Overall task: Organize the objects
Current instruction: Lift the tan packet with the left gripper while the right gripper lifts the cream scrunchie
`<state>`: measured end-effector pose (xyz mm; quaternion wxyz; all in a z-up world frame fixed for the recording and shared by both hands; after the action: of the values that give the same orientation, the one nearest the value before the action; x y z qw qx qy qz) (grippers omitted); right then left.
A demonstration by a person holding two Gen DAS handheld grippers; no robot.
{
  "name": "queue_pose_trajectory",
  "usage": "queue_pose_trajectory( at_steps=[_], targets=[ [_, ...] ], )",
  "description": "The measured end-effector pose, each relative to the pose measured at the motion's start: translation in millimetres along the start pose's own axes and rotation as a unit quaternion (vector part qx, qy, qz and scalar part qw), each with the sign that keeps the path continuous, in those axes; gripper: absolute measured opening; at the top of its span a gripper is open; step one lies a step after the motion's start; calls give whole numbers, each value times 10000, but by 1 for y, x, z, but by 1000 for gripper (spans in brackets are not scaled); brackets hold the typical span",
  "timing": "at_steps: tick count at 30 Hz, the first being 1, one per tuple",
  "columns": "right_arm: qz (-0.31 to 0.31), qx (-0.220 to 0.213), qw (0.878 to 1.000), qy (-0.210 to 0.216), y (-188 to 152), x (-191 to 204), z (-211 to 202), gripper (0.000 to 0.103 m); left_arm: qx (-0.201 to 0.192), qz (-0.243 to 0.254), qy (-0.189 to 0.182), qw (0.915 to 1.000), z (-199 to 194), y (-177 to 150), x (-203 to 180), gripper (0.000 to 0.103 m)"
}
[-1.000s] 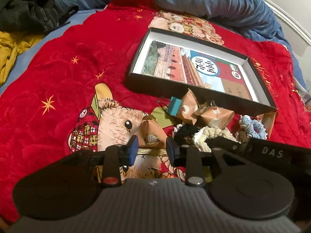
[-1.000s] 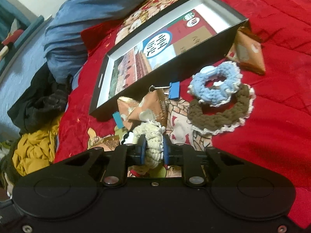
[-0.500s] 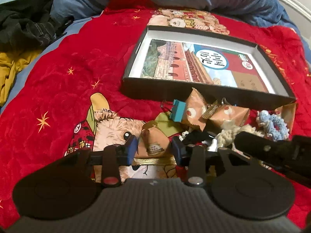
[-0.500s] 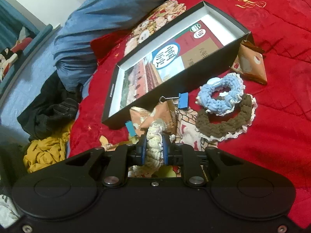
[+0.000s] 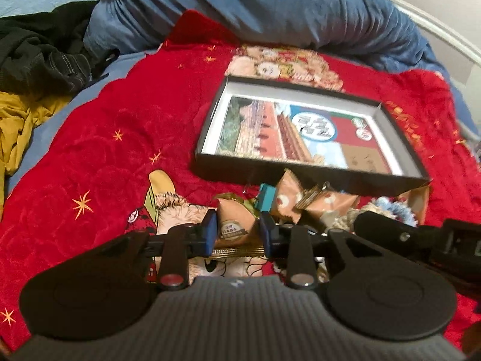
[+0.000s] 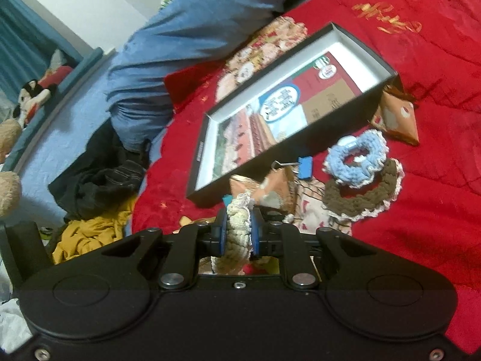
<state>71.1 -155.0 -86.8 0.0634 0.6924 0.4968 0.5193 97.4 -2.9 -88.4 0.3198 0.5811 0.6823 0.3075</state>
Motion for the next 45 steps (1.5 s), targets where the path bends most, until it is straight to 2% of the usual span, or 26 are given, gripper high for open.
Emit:
queue_pose_trajectory(
  at_steps=[12,20,25,28,33,39,43,45],
  targets=[
    [-477,-260,9966,614,13,41,-22,16,-617,-186,-280,9975,-39,25,3,34],
    [-734,-470,9903,1084,31,67,-37,16,-1272,-178,-479,9906,-65,56,4,34],
    [-689,-584,9859,1411,46,77,-43,16,-1735,-129,-685,9824,-83,77,1,34],
    [-734,-673,9838,1490,58,83,-45,16,-2160,-172,-640,9741,-94,98,6,34],
    [-618,-759,9805,1703,85,91,-42,15,-2658,-283,-742,9607,-107,142,22,34],
    [-694,-803,9778,1805,117,103,-26,15,-2893,-327,-705,9541,-101,186,34,34],
    [-808,-775,9770,1817,136,111,-6,15,-2793,-569,-856,9547,-83,193,33,34],
    [-831,-745,9782,1751,144,112,9,15,-2669,-608,-865,9579,-67,193,31,34]
  ],
)
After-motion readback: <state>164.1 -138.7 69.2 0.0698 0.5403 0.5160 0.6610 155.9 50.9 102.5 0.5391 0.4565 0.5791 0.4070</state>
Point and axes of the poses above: each gripper's, at about its wrist camera, not at the fingertips, and z roughly the way its jaws point, x to its left, y to its top, the point moved 9 cm from there along z, roughly the way its jaws point, and after that the axes turned 7 degrees about -x, right-handed, at the moved point
